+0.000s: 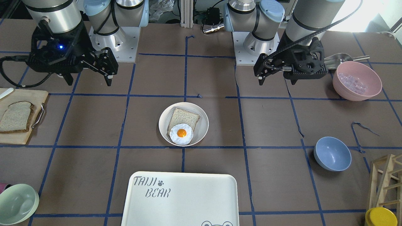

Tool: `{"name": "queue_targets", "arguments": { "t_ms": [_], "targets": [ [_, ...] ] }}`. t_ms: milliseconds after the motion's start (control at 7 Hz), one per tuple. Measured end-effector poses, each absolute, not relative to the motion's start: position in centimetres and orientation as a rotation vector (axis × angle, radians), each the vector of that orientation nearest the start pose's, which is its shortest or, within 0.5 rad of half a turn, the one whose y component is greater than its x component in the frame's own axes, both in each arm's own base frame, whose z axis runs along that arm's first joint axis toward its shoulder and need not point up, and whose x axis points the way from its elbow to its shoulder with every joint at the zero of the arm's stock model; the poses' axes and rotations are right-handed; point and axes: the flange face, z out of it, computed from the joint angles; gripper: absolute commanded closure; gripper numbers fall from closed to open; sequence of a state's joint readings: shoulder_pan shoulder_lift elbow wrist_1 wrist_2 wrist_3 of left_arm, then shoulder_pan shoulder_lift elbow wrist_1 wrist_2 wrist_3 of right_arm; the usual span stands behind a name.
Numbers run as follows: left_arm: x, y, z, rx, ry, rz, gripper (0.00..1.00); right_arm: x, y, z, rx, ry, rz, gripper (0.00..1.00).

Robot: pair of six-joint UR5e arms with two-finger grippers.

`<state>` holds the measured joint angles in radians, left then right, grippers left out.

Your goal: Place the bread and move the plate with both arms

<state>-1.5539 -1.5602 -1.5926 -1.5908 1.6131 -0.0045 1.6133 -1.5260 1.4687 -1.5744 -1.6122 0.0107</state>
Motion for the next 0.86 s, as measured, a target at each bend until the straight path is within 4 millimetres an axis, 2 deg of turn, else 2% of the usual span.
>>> {"name": "queue_targets", "arguments": {
  "t_ms": [857],
  "targets": [
    [-12.06, -48.66, 47.56, -0.034, 3.1, 0.055, 0.0, 14.94, -50.99, 51.29, -0.043, 3.178, -0.077, 0.0]
  ]
}}
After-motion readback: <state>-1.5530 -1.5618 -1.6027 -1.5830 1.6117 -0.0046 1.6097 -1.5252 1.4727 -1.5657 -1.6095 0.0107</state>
